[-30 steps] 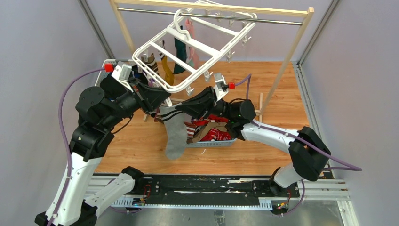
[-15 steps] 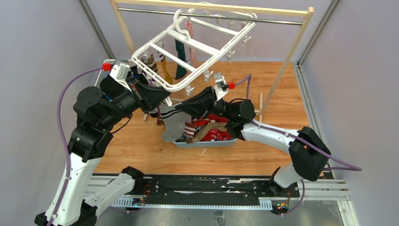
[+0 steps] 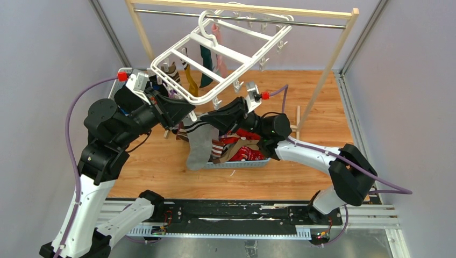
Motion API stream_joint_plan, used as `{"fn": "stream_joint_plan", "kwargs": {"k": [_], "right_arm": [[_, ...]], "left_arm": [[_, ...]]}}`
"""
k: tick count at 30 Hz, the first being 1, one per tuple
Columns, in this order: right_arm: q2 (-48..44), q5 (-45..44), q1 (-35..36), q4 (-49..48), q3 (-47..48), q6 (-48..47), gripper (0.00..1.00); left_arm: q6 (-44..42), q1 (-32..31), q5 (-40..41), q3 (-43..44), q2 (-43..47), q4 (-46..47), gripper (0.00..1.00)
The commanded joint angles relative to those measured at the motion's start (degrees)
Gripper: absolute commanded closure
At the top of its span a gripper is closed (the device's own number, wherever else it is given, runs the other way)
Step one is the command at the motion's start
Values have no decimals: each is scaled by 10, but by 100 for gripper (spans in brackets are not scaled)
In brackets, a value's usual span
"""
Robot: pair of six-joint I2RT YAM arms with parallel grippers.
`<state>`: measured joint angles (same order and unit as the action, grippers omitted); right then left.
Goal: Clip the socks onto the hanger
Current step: Clamp the sock onto the hanger.
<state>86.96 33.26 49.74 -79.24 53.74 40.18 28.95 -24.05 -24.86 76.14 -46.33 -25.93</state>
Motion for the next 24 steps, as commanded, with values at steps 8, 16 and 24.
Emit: {"fn": "stream_joint_plan", "kwargs": {"k": [8,16,24], "right_arm": [[16,-32,-5,-72,20,45,100],[19,-48,0,-100,4,61,100],[7,-82,22,-99,-6,38,100]], "left_arm": [[-15,1,-35,7,3,-29,100],[-27,1,-13,6,3,-40,100],[-51,1,14,7,8,-50,100]]}}
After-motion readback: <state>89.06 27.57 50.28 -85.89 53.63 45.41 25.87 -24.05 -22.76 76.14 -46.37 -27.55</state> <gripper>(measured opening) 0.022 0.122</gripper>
